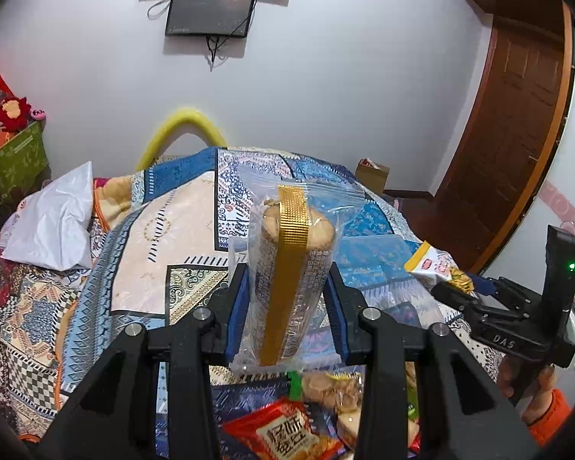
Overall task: Organize snacks
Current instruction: 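Carry the biscuit roll into the clear box while the right tool carries the KAKABA bag, then open both tools to release the snacks into the box and withdraw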
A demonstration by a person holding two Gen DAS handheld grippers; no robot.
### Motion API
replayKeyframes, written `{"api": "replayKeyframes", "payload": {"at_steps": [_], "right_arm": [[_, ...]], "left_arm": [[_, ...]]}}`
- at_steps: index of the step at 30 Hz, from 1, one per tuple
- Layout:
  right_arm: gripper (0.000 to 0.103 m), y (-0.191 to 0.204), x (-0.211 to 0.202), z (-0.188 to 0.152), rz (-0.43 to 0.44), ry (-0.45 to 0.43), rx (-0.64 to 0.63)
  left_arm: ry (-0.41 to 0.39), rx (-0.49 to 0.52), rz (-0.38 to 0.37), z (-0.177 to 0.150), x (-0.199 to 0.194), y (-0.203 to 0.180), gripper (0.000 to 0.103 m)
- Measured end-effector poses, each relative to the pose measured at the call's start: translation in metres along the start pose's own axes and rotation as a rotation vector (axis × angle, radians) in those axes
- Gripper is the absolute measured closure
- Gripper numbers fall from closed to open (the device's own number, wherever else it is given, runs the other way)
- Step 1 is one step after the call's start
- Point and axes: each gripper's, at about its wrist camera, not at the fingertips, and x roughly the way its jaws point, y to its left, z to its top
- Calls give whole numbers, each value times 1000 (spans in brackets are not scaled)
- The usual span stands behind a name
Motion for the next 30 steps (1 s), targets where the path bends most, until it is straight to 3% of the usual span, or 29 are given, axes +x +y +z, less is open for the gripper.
{"api": "replayKeyframes", "payload": {"at_steps": [14, 26, 30], "right_arm": [[46, 3, 72, -2, 10, 189, -45], [44, 15, 82, -5, -27, 237, -113], [39, 16, 75, -2, -13, 223, -107]], "left_arm": [[213, 29, 30, -18, 97, -7, 66], [305, 12, 79, -29, 130, -10, 65], [292, 0, 43, -27, 120, -12, 50]]}}
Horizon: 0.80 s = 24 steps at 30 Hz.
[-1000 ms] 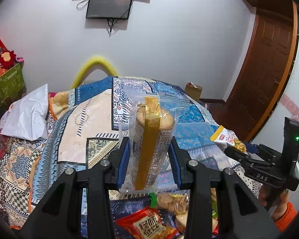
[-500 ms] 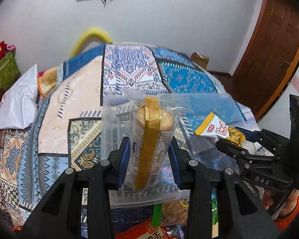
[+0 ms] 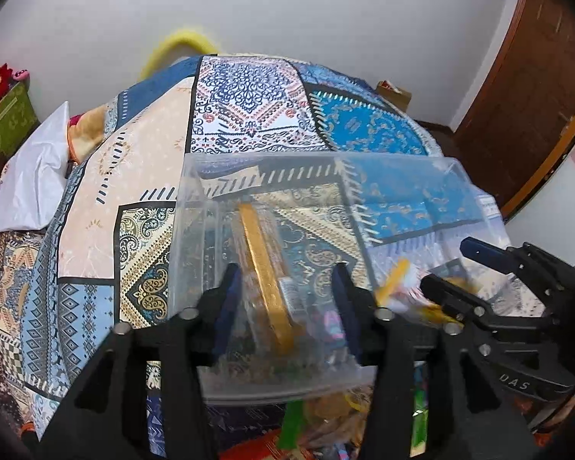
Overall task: Organize snacks
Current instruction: 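Open both tools to release the snacks into the box and withdraw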
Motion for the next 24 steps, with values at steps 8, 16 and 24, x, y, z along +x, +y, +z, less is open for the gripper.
{"api": "replayKeyframes", "payload": {"at_steps": [8, 16, 24], "right_arm": [[37, 0, -38, 1, 22, -55, 28], [37, 3, -92, -19, -1, -109, 27], [28, 8, -137, -54, -9, -140, 29]], "left_arm": [[-53, 51, -8, -8, -44, -10, 48], [-84, 119, 7, -40, -103, -18, 40], [-56, 102, 15, -85, -136, -13, 38]]}}
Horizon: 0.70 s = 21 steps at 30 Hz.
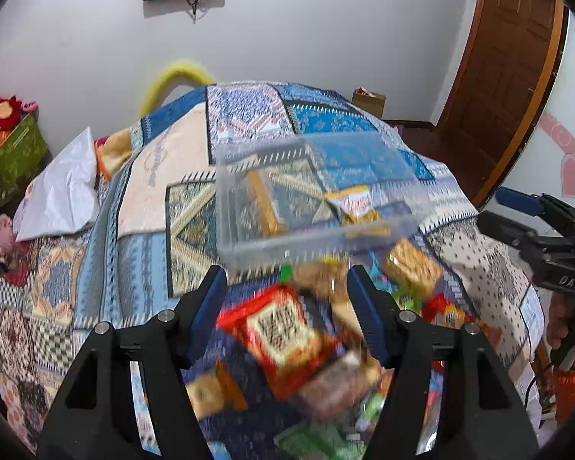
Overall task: Organize snacks
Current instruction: 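Open both tools to release the snacks into the box and withdraw, then grasp the green packet with the left tool while the right grasps the red bag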
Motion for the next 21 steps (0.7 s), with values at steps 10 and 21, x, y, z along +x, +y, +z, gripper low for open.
{"api": "replayKeyframes", "payload": {"at_steps": [10, 21], "right_arm": [[26, 5, -21, -59, -5, 48, -10], [20, 6, -1, -109, 0, 178, -15]], "left_arm": [[124, -64, 11, -71, -1, 7, 38], [250, -85, -38, -121, 15, -4, 38]]}}
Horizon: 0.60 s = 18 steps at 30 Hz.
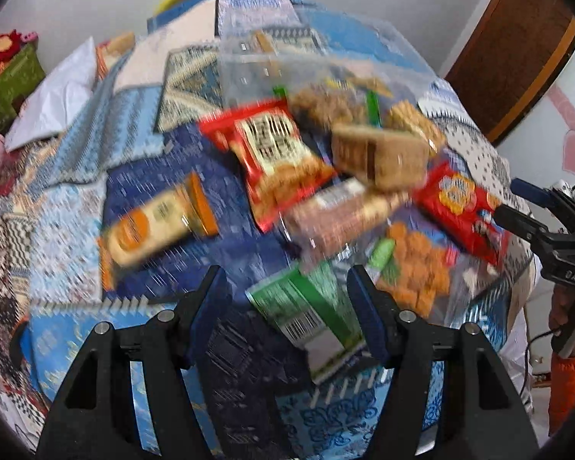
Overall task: Organize snacks
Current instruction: 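Grasp the green packet with the left tool while the right grasps the red bag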
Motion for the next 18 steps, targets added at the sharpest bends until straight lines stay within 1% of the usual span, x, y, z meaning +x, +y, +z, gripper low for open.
{"api": "replayKeyframes", "payload": {"at_steps": [2, 6, 11, 13, 16, 18], "right_arm": [[20, 0, 5, -1, 1, 17, -5], [20, 0, 19, -1, 17, 64, -9], [20, 4, 32, -3, 47, 101, -20], [17, 7, 35, -4, 44, 110, -30], [16, 13, 41, -7, 24, 125, -62], [16, 14, 44, -7, 12, 124, -67]], "left_arm": [[18, 0, -5, -7, 6, -3, 38], [20, -16, -22, -12, 9, -8, 38], [32, -77, -63, -16, 12, -1, 38], [37, -93, -82, -16, 12, 2, 38], [55, -89, -101, -19, 15, 0, 38], [66, -59, -90, -22, 18, -6, 38]]}}
